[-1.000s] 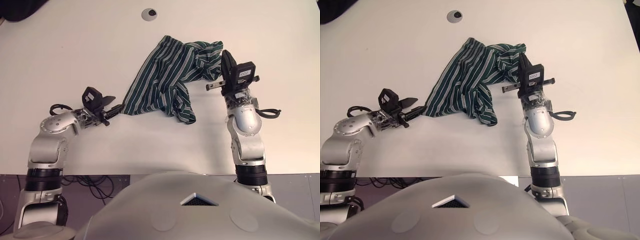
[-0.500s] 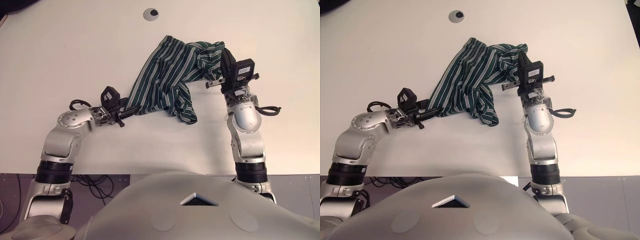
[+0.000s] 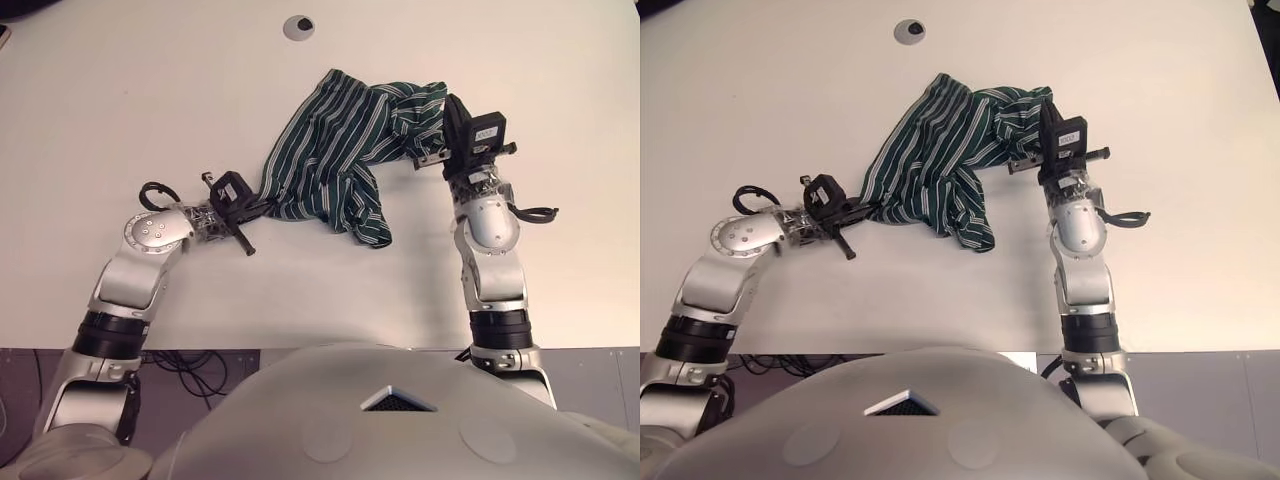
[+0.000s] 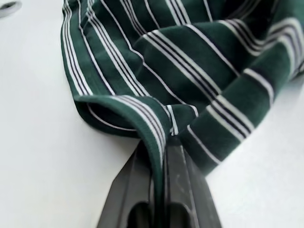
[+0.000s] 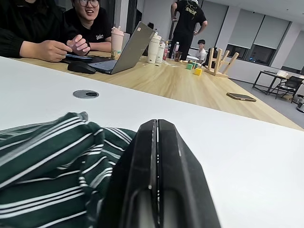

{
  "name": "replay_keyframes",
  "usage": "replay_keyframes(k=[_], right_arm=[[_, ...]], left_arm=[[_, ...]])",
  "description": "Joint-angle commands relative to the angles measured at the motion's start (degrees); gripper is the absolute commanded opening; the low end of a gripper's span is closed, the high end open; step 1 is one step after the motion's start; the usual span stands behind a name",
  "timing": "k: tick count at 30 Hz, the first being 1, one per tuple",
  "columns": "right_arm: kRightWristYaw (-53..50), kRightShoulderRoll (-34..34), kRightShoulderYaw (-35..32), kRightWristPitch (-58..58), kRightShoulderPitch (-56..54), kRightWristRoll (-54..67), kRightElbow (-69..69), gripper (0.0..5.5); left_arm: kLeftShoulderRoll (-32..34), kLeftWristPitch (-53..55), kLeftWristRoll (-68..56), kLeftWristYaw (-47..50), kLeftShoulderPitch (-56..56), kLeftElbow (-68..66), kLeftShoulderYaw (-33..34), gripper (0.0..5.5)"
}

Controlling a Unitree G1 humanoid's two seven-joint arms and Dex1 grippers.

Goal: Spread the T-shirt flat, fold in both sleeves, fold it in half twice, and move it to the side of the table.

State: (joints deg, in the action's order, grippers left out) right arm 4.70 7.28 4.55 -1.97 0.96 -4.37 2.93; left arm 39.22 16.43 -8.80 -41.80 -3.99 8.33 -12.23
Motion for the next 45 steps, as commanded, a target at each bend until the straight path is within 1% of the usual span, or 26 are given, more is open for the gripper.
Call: replay_keyframes(k=[1, 4, 6, 9, 11, 13, 15, 17, 20, 24, 25, 27, 30, 32, 35, 38, 41, 43, 45], right_arm=[[0.5, -0.2, -0.9, -2.3, -4.1, 0.8, -5.6, 0.0], [5.3, 0.1, -3.2, -0.3, -6.8, 7.4, -7.4, 0.0], [8.9, 2.2, -3.8, 1.0, -10.0, 9.3, -7.8, 0.0], [15.4, 6.2, -3.9, 4.5, -19.6, 10.4, -10.7, 0.0], [19.5, 8.1, -3.2, 7.6, -26.5, 10.9, -12.7, 0.0], [23.7, 8.8, -2.4, 12.6, -33.8, 12.7, -15.4, 0.0], [26.9, 7.7, -1.8, 16.6, -41.8, 13.1, -23.1, 0.0], [30.0, 5.5, -0.9, 19.7, -49.3, 13.1, -34.3, 0.37], [30.9, 0.8, 0.3, 19.6, -59.0, 10.8, -55.5, 0.93], [27.6, -4.2, -0.3, 16.1, -63.3, 8.6, -71.3, 1.67], [26.7, -5.0, -0.6, 15.4, -63.6, 8.1, -73.5, 1.87], [25.1, -5.6, 0.7, 13.9, -61.0, 5.5, -76.5, 2.21], [28.1, -4.8, 4.7, 12.6, -55.8, 0.4, -78.1, 2.21], [29.8, -2.8, 6.6, 11.5, -53.3, -2.3, -78.0, 2.21], [31.6, 1.3, 9.5, 9.3, -50.4, -5.9, -77.0, 2.21], [34.4, 6.4, 12.1, 7.4, -46.9, -8.2, -74.5, 2.21], [41.0, 12.6, 13.7, 8.1, -38.9, -8.2, -63.6, 2.21], [47.1, 18.7, 14.8, 14.6, -26.6, -6.1, -42.2, 2.21], [49.1, 23.5, 14.8, 20.7, -16.7, -4.8, -24.8, 2.21]], left_arm=[[7.2, -4.5, 8.9, -2.4, 5.1, 5.6, -0.7, 0.02], [10.9, -7.0, 13.2, -4.7, 6.0, 9.6, -1.4, 0.02], [12.5, -9.4, 16.6, -5.4, 6.3, 10.6, -2.2, 0.02], [13.7, -13.7, 23.1, -4.5, 8.2, 9.8, -3.3, 0.02], [14.2, -15.5, 25.2, -5.2, 8.2, 10.2, -3.4, 0.02], [14.3, -16.3, 25.9, -6.1, 7.3, 11.4, -3.5, 0.02], [13.6, -16.9, 26.7, -6.3, 6.9, 11.6, -4.1, 0.02], [12.5, -17.3, 27.4, -6.5, 7.1, 11.1, -5.1, 0.0], [11.5, -18.3, 28.4, -7.0, 7.7, 10.5, -6.4, 0.0], [11.3, -19.4, 29.0, -7.3, 7.5, 11.0, -6.7, 0.0], [11.0, -19.6, 29.1, -7.3, 7.5, 11.2, -6.7, 0.0], [10.4, -19.9, 29.2, -7.5, 7.8, 11.4, -7.1, 0.0], [9.5, -20.0, 29.1, -7.2, 7.9, 11.6, -6.9, 0.0], [9.0, -19.8, 29.0, -7.0, 8.0, 11.6, -6.5, 0.0], [8.4, -19.5, 28.6, -6.7, 7.7, 11.7, -6.0, 0.0], [8.4, -18.9, 27.1, -6.5, 6.5, 12.3, -4.1, 0.0], [8.7, -18.1, 24.8, -6.2, 5.0, 12.6, -0.9, 0.0], [8.8, -17.5, 22.7, -6.7, 3.6, 13.2, 0.9, 0.0], [9.1, -16.8, 20.8, -7.1, 1.9, 13.9, 2.6, 0.0]])
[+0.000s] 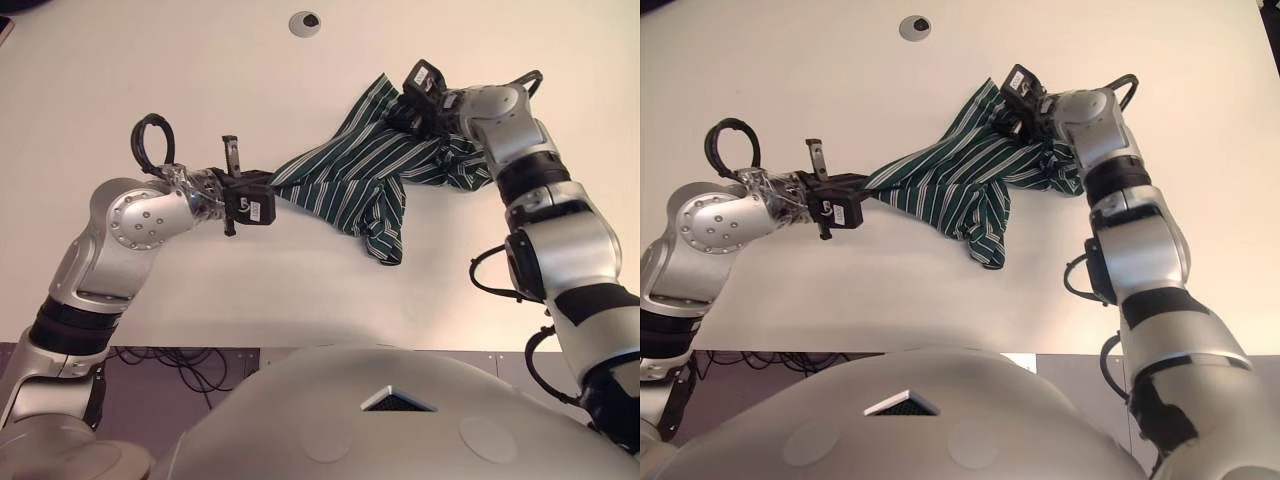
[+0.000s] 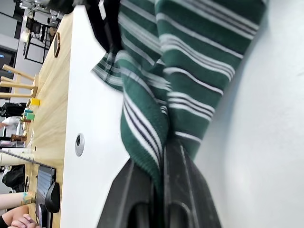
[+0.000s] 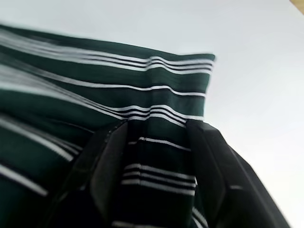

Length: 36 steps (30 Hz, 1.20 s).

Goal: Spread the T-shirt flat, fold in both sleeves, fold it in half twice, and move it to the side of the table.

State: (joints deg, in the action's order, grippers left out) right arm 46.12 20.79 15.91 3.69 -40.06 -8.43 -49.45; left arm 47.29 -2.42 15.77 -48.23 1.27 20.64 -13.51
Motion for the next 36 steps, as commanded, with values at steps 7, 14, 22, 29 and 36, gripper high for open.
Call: replay_keyframes(k=[7, 14, 22, 29, 36], right_arm=[[5.3, 11.6, -3.1, 35.3, 34.3, 9.4, 54.4, 2.21], [1.0, 5.6, -15.2, 50.4, 29.7, 25.2, 63.9, 2.43], [-2.3, 5.5, -19.8, 44.6, 24.7, 28.5, 51.2, 3.23], [-3.0, 4.5, -16.4, 39.1, 23.6, 27.0, 39.4, 3.23], [-1.3, 3.5, -13.0, 37.9, 25.1, 26.8, 34.9, 2.83]], left_arm=[[0.0, 1.3, -4.8, 0.9, -4.0, -4.3, 5.0, 0.0], [-1.8, -0.7, -5.7, 0.8, -3.6, -8.0, 3.2, 0.0], [-2.7, -2.9, -6.1, 0.1, -2.4, -9.5, 1.5, 0.0], [-3.6, -4.7, -7.0, 0.4, -1.4, -8.7, 1.5, 0.0], [-4.1, -5.3, -7.4, 1.1, -0.2, -8.8, 2.0, 0.0]])
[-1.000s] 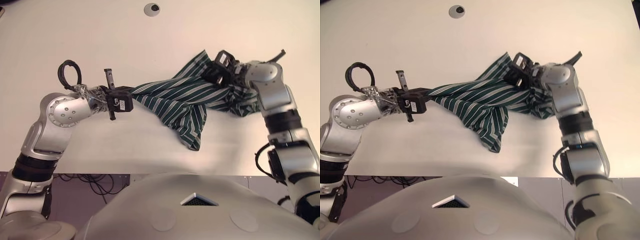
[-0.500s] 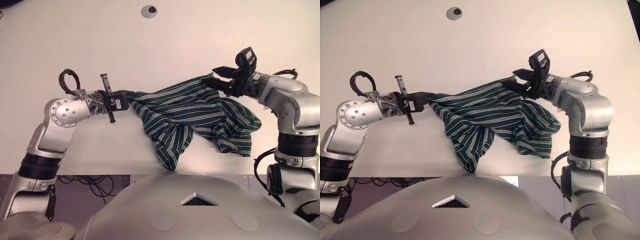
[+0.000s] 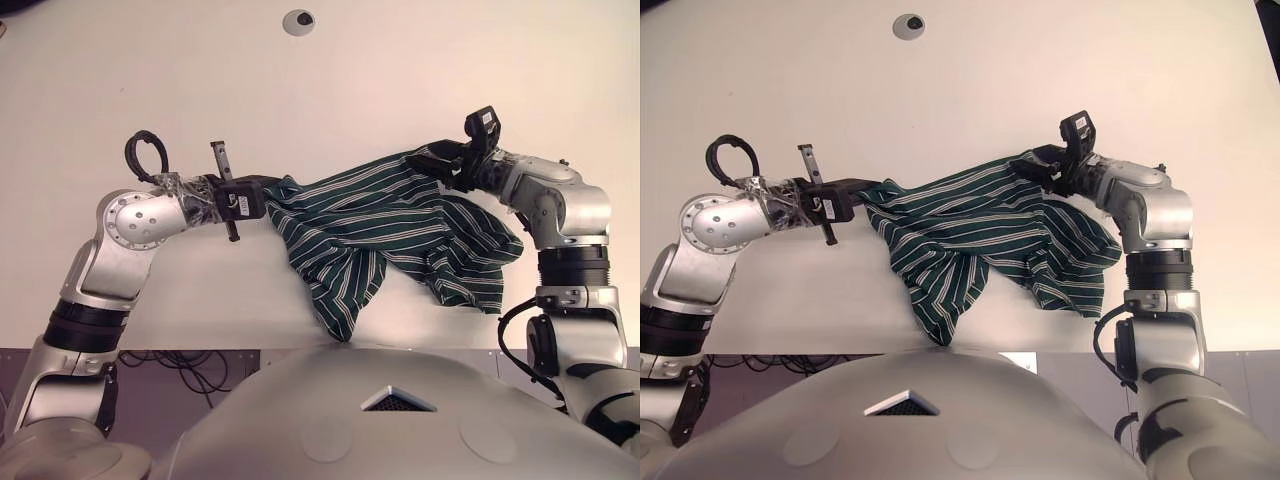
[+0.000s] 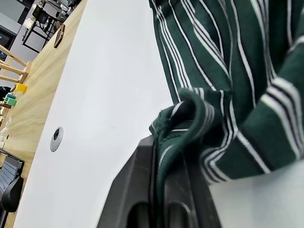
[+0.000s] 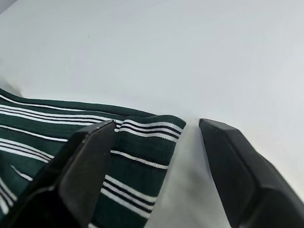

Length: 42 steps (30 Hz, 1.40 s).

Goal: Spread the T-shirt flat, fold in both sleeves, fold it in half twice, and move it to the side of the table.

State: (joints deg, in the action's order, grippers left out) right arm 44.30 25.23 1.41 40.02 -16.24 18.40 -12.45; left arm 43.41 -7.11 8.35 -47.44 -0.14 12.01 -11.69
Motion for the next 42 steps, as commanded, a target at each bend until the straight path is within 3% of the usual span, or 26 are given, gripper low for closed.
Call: replay_keyframes(k=[1, 9, 15, 21, 28, 37, 42], right_arm=[[1.1, -1.1, 1.4, 2.3, 1.4, 0.8, -1.8, 2.66], [2.5, -0.4, 2.1, 2.7, 2.4, 2.2, -1.1, 1.16], [0.7, -1.7, -2.9, -0.3, 0.0, 4.2, -3.1, 0.02], [0.6, -1.0, -8.7, -3.9, -5.4, 7.1, -1.3, 0.02], [0.1, 0.1, -11.7, -10.5, -18.6, 6.0, -6.5, 0.02], [-0.8, 2.2, -10.5, -26.7, -43.7, -1.5, -31.8, 0.02], [-3.7, 2.8, -9.7, -36.4, -54.6, -6.8, -46.6, 0.02]], left_arm=[[-0.3, -0.8, 0.1, 0.4, 1.5, -0.4, 0.2, 0.0], [-0.5, -1.6, 0.4, 1.1, 3.3, -3.1, 0.6, 0.0], [-0.8, -2.0, 0.9, 1.9, 4.4, -5.6, 0.7, 0.0], [-3.4, 0.5, -0.7, 3.8, 11.0, -14.3, 2.1, 0.0], [-10.0, -0.4, -2.7, 6.6, 31.6, -38.7, 3.9, 0.0], [-14.4, -4.0, -1.2, 13.1, 59.4, -71.4, 5.7, 0.0], [-14.7, -4.2, -0.7, 18.6, 71.8, -81.8, 7.3, 0.0]])
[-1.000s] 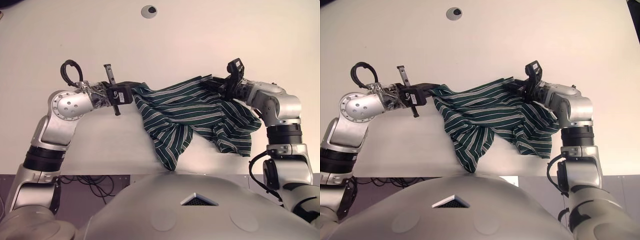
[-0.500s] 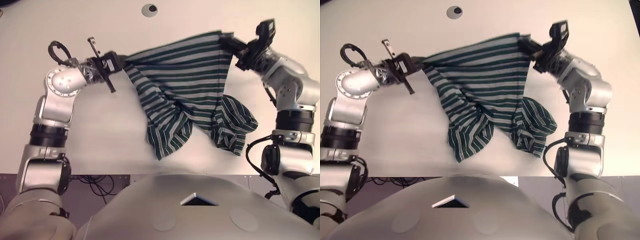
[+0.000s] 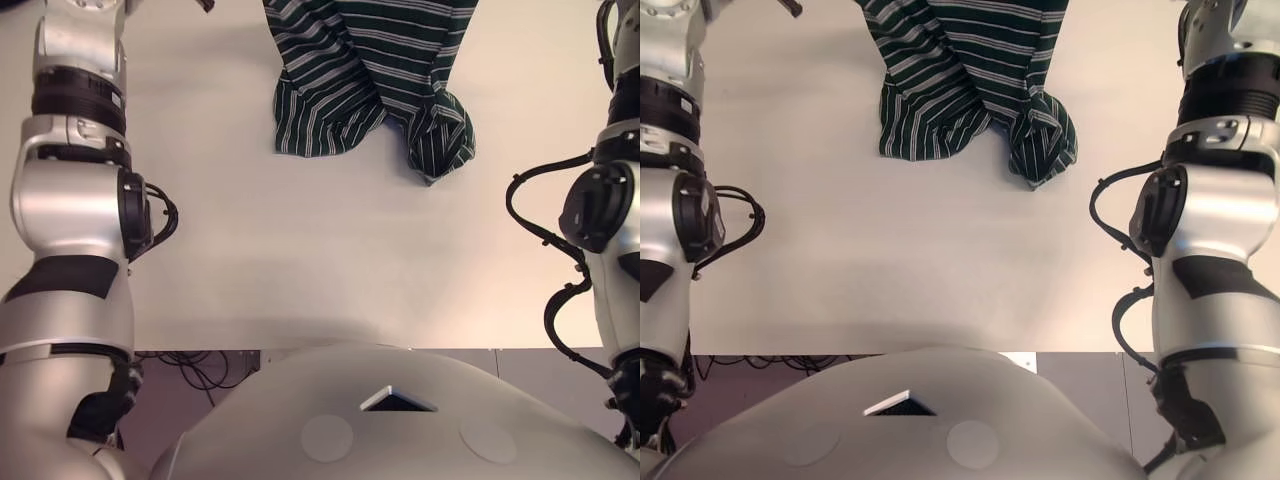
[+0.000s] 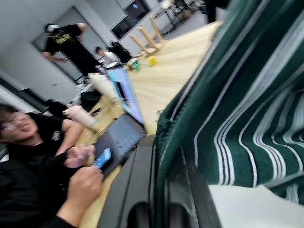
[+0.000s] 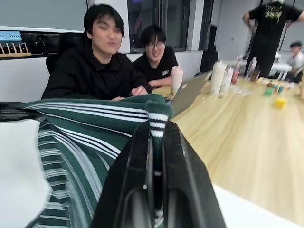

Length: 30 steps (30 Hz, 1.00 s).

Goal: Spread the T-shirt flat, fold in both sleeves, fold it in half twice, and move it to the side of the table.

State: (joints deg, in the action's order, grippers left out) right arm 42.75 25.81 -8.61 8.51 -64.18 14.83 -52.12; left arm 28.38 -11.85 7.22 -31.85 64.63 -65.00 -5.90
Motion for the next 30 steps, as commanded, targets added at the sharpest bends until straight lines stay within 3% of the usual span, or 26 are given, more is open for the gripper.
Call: replay_keyframes(k=[1, 13, 19, 22, 25, 27, 30], right_arm=[[-3.0, 2.4, 0.3, -6.4, -8.7, -4.1, -9.2, 0.02], [-10.0, 8.0, -2.4, -14.4, -22.7, -7.9, -19.4, 0.02], [-6.4, 9.3, -1.9, -16.0, -23.4, -9.2, -18.6, 0.02], [1.8, 10.0, -1.3, -16.9, -20.0, -8.6, -15.7, 0.02], [13.4, 11.2, -1.0, -15.7, -13.4, -6.2, -8.8, 0.02], [20.8, 12.5, -0.9, -12.5, -6.6, -3.5, -0.1, 0.02], [29.1, 15.4, -1.4, -5.5, 9.0, 2.5, 20.7, 0.02]], left_arm=[[0.3, 0.6, 0.6, 3.8, 9.1, -5.9, 1.9, 0.0], [2.5, 1.4, 2.9, 9.4, 23.3, -10.2, 2.8, 0.0], [3.9, -1.4, 2.1, 4.6, 25.4, -8.8, 4.2, 0.0], [6.2, -6.2, -0.3, -6.5, 19.5, -4.3, 4.7, 0.0], [10.2, -7.8, -8.9, -25.4, 5.3, 12.7, 5.8, 0.0], [13.1, -2.8, -17.8, -36.3, -6.6, 29.9, 6.5, 0.0], [17.9, 7.5, -30.2, -45.3, -22.3, 52.5, 8.0, 0.0]])
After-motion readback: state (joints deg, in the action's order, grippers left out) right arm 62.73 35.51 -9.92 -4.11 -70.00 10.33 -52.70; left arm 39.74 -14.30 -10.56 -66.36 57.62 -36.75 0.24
